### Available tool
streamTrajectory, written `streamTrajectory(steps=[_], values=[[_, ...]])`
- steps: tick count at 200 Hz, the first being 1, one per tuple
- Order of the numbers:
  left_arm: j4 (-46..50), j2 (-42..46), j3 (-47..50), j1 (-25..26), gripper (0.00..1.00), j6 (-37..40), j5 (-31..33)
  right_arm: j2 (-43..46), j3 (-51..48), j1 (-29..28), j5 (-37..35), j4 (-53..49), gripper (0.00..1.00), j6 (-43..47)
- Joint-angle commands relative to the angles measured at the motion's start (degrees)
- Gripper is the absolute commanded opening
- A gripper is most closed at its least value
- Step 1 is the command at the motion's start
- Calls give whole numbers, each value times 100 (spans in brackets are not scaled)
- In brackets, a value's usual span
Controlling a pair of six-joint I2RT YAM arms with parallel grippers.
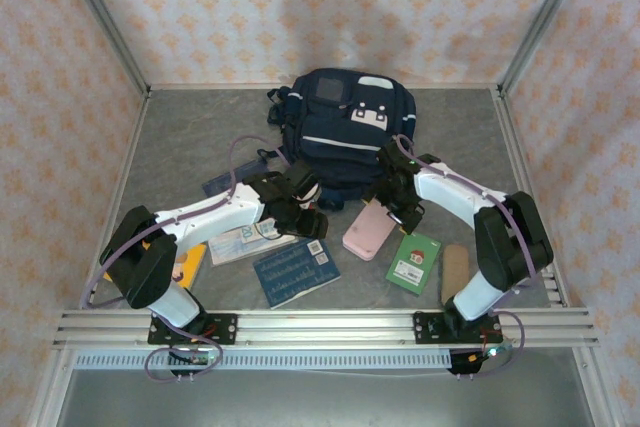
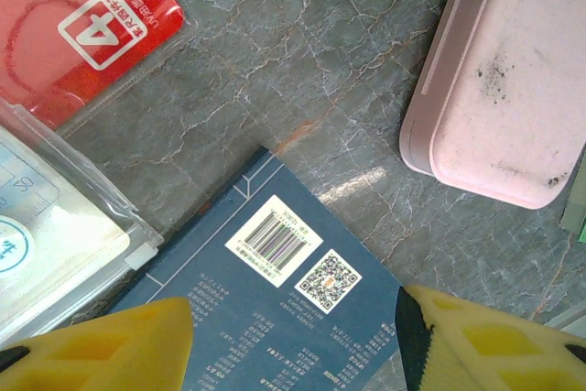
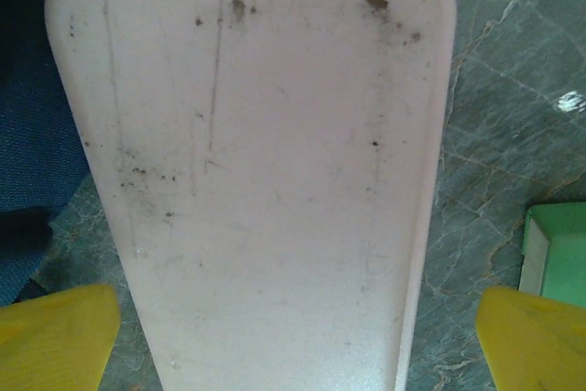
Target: Pack the student bag
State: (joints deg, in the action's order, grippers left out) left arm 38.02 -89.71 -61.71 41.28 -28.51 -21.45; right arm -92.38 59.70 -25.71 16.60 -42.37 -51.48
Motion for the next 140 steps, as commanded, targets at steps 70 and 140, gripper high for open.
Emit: streamTrajectory(steps=[70,140], values=[[-93,173,202,12,61,-44,34,-404,176,-56,-16,143,99,-20],[-86,262,342,12,61,-78,53,-1035,283,-116,-172,229,99,-235]])
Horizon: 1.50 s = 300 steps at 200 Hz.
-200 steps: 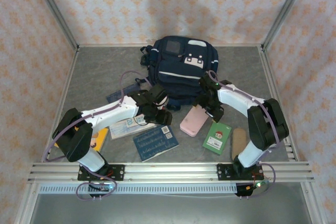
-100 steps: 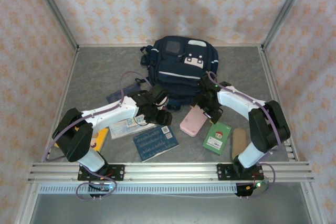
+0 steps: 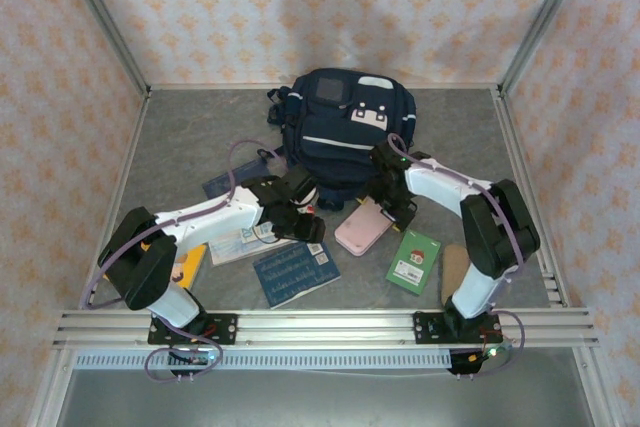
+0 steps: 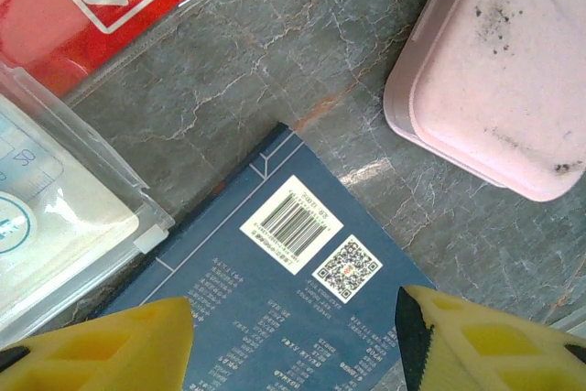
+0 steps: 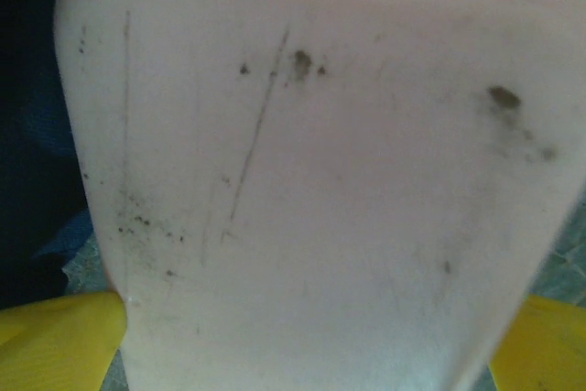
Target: Pack the student bag
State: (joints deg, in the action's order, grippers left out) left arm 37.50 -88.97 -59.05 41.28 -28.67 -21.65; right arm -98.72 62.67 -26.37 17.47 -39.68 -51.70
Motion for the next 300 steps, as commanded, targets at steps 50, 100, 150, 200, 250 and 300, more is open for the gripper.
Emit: streamTrajectory(steps=[50,100,150,200,250,300], values=[[-41,231,57,12,61,-139,86,-323,-203,-70,-73,427,94,-946],[-40,257,-25,16,61,-164,50,-4,-110,-70,59,561,71,-1331],[-344,407,-125,-140,64,-1100,-381,572,-23,-70,133,529,71,-1569],[-1212,772,82,-476,68,-2469,-680,1002,-385,-70,204,1124,58,-1940],[-1332,885,256,-552,68,-2666,-732,896,-575,-70,324,1688,42,-2107],[-1385,1204,557,-817,68,-2930,-757,989,-565,-70,344,1770,29,-2120]])
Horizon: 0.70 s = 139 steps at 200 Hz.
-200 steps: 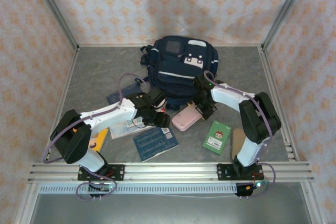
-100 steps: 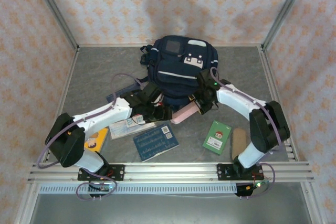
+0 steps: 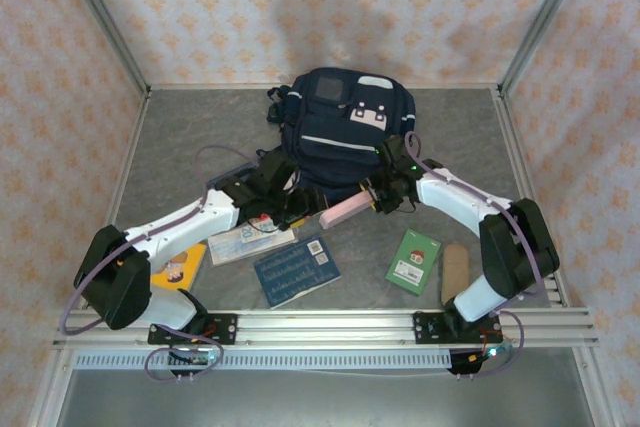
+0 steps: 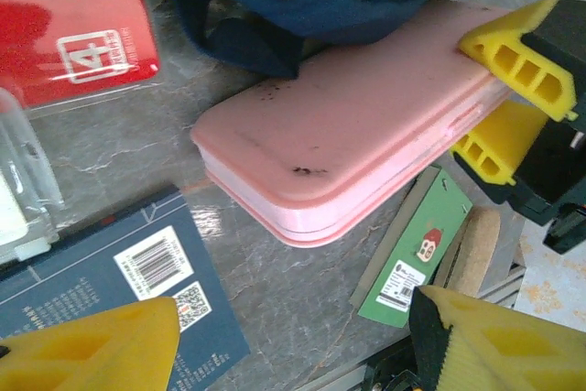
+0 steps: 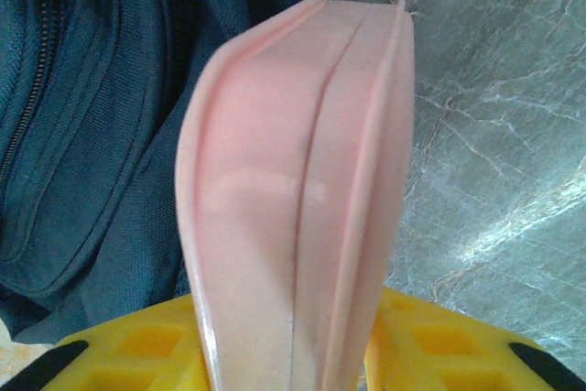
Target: Pack the student bag
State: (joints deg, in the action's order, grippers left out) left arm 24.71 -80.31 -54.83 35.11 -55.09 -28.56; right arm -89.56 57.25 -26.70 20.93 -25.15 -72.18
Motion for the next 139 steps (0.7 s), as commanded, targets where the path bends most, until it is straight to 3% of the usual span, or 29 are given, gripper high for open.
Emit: streamTrajectory(steps=[1,18,55,97,139], values=[[-102,344,142,-212,68,-303,-69,106,-24,-37,-1,330,27,-75],[-218,569,233,-469,73,-704,-155,377,-19,-37,-25,399,22,-131],[-577,1010,147,-711,85,-1729,-147,1357,-208,-46,-237,989,21,-435],[-1153,1246,29,-734,86,-2836,42,2108,-304,-42,-577,1944,20,-651],[-2490,1093,-119,-734,84,-3563,-30,2013,-360,-46,-376,3580,16,-1079]])
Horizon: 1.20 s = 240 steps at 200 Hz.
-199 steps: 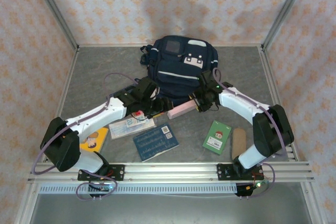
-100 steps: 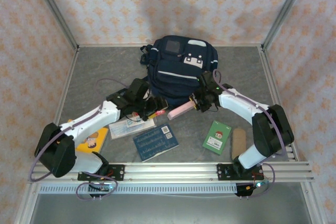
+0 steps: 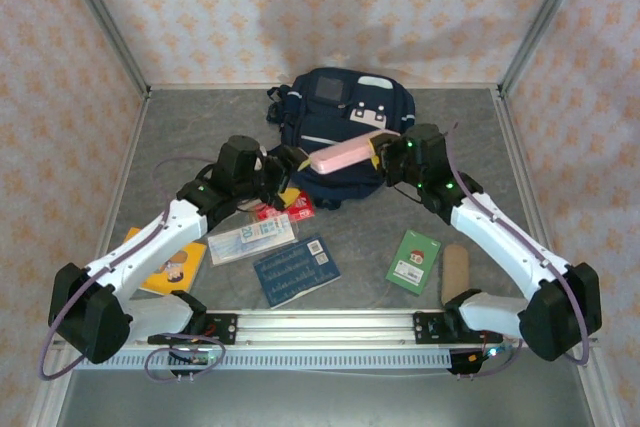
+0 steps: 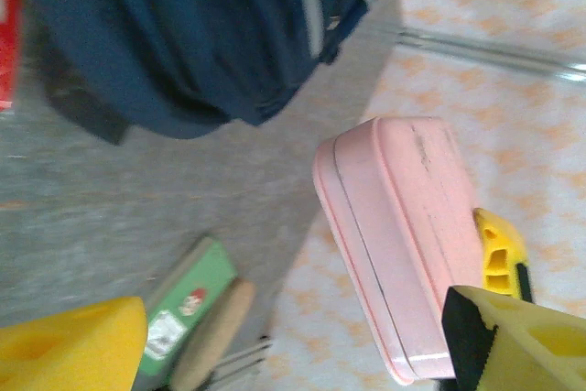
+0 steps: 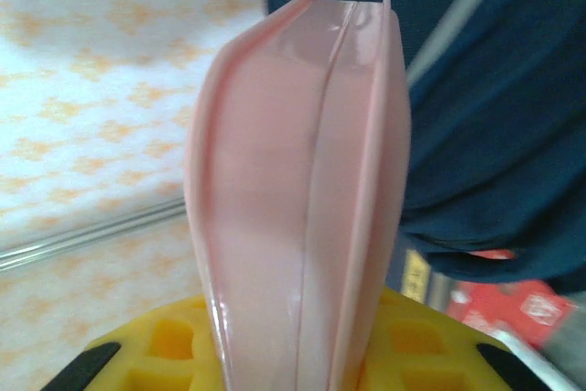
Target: Pack the student bag
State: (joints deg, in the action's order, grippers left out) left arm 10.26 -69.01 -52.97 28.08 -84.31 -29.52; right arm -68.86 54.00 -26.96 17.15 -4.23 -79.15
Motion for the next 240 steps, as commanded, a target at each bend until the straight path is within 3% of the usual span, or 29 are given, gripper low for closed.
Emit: streamTrajectory(steps=[1,82,130,183,208,240], values=[[-1058,-44,-321,-30,84,-640,63,-61,-32,-20,14,1518,16,-391],[-1750,18,-359,-30,71,-641,315,-142,-98,-29,354,2291,15,-800],[-1429,116,-502,-30,69,-381,383,75,-347,-29,360,2198,13,-799],[-1085,270,-422,-56,74,-362,545,391,-539,-29,259,2141,12,-786],[-1093,139,-516,-57,82,-349,338,351,-513,-29,405,2281,11,-778],[-1221,-148,-774,-48,83,-325,97,244,-517,-29,678,2668,11,-865]])
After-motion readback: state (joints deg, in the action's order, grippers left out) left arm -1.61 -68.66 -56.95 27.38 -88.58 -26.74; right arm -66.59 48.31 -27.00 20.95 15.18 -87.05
